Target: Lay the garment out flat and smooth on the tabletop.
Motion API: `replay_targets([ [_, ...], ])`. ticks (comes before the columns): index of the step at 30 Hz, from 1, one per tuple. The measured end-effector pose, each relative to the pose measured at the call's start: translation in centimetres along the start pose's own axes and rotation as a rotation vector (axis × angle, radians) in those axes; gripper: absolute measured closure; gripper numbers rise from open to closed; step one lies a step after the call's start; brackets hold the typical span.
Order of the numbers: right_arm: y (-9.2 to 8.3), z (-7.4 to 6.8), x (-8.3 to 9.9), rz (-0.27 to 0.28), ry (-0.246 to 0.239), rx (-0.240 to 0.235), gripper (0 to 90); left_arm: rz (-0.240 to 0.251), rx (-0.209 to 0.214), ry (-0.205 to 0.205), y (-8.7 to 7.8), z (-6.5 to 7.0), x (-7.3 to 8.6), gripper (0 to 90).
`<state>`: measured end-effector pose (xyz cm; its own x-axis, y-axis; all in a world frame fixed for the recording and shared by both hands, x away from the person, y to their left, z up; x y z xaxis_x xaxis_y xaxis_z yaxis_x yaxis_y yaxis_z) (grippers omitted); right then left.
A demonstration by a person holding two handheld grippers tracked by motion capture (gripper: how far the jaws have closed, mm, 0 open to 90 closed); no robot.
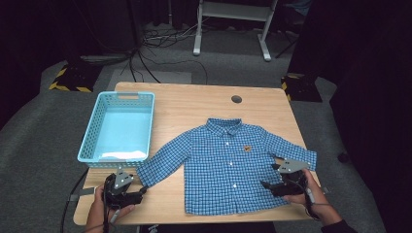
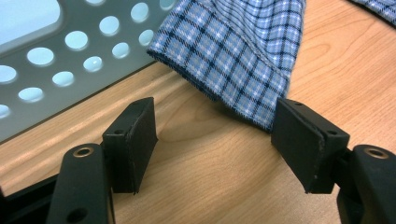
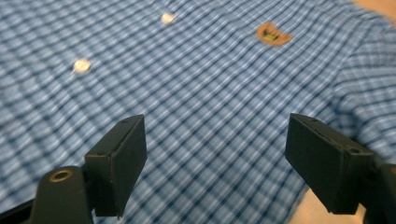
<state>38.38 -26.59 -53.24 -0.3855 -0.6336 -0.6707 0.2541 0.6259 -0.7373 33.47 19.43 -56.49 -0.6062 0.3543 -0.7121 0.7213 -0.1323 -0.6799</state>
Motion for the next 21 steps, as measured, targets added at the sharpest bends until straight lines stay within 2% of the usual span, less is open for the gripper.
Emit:
replay_targets([
  [8, 0.3, -1.3, 2.6, -0.005, 0.024, -0.066, 20.8, 0.004, -0.001, 0.000, 0.0, 0.0, 0.0, 30.7],
  [10, 0.5, -1.4, 3.6, -0.023, 0.034, -0.069, 19.3, 0.005, 0.000, 0.001, 0.0, 0.0, 0.0, 30.7],
  [12, 0.5, -1.5, 4.0, 0.016, 0.065, -0.085, 19.3, 0.005, 0.001, 0.001, 0.0, 0.0, 0.0, 30.7],
  [16, 0.3, -1.6, 4.5, 0.102, 0.061, -0.071, 19.3, 0.008, 0.007, 0.001, 0.1, 0.1, -0.1, 29.9],
  [21, 0.2, -1.7, 4.7, 0.106, 0.066, -0.066, 19.3, 0.008, 0.009, 0.004, 0.3, 0.1, -0.2, 28.8],
])
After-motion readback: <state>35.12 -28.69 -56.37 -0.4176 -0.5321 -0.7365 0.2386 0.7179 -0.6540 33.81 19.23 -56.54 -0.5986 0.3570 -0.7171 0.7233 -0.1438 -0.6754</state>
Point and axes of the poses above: each handheld gripper's, and its own axes: y roughly forward along the jaws, x roughly out of its underside, z roughly to its right, the point moved 9 cm from there along y, roughly forward along the jaws, and after that the axes turned 15 degrees about -x, right-handed, at the moved point
